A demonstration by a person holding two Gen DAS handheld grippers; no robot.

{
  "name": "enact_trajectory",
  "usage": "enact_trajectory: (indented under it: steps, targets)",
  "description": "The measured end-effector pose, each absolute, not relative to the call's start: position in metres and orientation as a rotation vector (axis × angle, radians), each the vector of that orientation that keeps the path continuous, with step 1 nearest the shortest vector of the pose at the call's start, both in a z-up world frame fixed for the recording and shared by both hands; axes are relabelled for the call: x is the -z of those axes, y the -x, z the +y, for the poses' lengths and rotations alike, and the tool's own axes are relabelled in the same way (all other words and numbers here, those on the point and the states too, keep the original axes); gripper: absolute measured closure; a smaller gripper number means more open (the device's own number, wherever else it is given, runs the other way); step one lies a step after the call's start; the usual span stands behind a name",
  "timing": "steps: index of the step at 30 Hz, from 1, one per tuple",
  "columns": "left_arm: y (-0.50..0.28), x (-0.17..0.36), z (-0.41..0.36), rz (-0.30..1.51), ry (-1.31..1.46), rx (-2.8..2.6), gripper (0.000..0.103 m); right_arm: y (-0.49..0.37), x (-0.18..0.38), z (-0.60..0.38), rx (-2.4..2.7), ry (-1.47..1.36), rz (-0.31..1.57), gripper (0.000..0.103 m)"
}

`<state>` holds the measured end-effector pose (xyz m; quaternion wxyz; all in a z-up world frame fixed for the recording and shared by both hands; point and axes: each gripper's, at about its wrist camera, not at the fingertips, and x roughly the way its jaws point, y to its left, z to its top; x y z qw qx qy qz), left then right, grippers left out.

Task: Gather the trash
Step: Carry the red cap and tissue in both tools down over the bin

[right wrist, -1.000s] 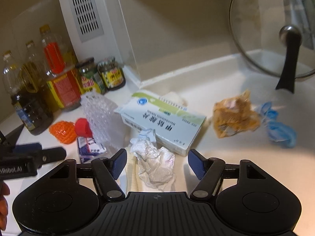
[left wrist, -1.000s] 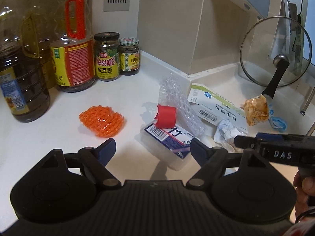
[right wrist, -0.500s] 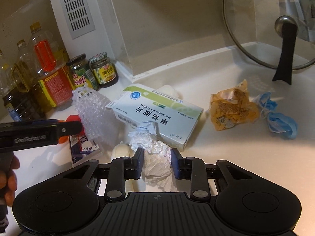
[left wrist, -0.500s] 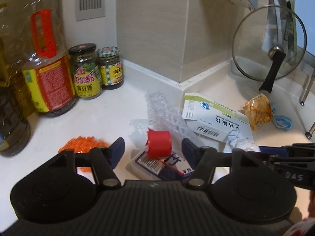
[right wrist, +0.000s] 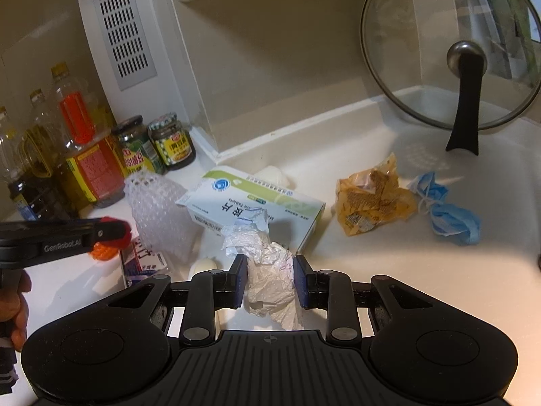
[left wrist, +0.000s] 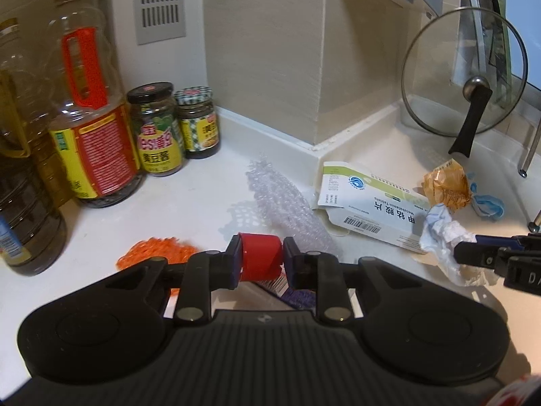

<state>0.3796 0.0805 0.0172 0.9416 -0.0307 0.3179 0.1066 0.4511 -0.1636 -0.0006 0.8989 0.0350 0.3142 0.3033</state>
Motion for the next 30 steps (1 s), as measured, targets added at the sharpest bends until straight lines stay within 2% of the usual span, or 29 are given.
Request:
enact_trajectory:
  steps: [15, 24, 30]
  targets:
    - [-0.279, -0.039, 0.050, 0.623, 0.123, -0.257, 0.080, -0.391, -0.023, -0.192, -0.728, -0.104, 0.594, 0.073]
    - [-0.214, -0.023, 0.018, 0.683, 0.106, -0.050, 0.080, -0.286, -0.021, -0.210, -0.622, -0.095, 0.613, 0.073]
    - [-0.175, 0.005, 0.005, 0.743, 0.095, 0.063, 0.080, -0.217, 0.006, -0.214, -0.565, -0.057, 0.680, 0.073]
